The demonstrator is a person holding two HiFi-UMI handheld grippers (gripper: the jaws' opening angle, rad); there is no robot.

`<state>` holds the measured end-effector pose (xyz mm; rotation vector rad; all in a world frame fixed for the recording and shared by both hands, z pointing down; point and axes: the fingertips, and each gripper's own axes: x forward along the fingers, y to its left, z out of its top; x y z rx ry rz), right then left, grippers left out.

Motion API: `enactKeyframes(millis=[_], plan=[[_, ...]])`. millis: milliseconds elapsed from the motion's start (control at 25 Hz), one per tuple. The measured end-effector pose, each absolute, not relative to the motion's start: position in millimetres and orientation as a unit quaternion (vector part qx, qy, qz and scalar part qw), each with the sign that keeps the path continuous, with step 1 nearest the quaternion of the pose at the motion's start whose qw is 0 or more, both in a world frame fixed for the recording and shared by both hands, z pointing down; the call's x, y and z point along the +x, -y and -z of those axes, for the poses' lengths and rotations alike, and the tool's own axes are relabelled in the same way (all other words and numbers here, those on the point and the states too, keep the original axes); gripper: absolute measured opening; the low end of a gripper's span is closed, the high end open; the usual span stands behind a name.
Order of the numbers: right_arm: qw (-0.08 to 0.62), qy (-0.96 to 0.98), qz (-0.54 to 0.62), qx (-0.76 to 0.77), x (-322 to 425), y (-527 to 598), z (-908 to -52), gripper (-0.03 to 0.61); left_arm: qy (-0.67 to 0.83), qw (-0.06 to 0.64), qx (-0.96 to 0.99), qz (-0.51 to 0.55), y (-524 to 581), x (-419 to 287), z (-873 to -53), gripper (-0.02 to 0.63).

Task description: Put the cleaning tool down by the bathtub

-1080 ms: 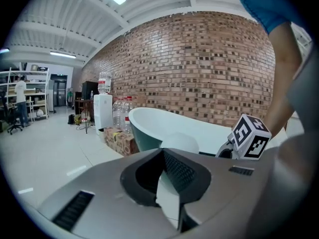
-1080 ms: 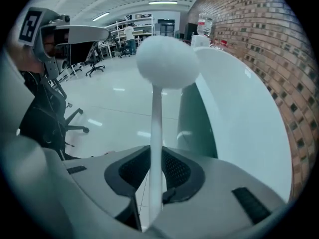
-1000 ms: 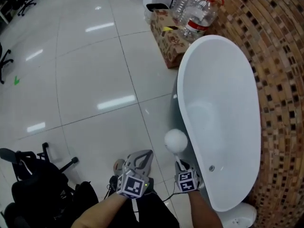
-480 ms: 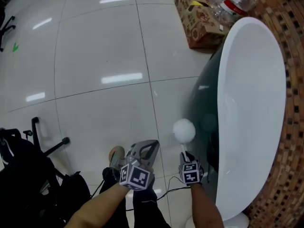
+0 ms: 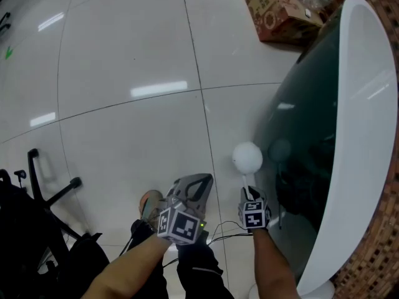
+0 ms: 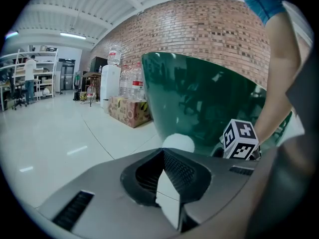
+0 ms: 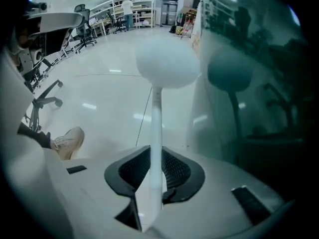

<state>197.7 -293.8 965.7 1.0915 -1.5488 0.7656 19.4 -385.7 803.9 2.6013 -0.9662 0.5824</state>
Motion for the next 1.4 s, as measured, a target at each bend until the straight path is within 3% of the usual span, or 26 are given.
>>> enactKeyframes(millis=[760,1080,1400], plan=[[0.544,0.609,-0.310,0.486,255,302,-1139,0.094,0.266,0.061,0.936,-0.224,465,32,-952,-0.003],[0.562,0.600,-0.320,0.471,255,301,-1174,0.097,0.257,0.056,0.940,-0.219,481,36,-970,-0.003],[0.546,0.589,-0.341,0.488,257,303,-1171,0.143,0.249,0.055,0.944,-0.209,483,43,-962,-0.003]])
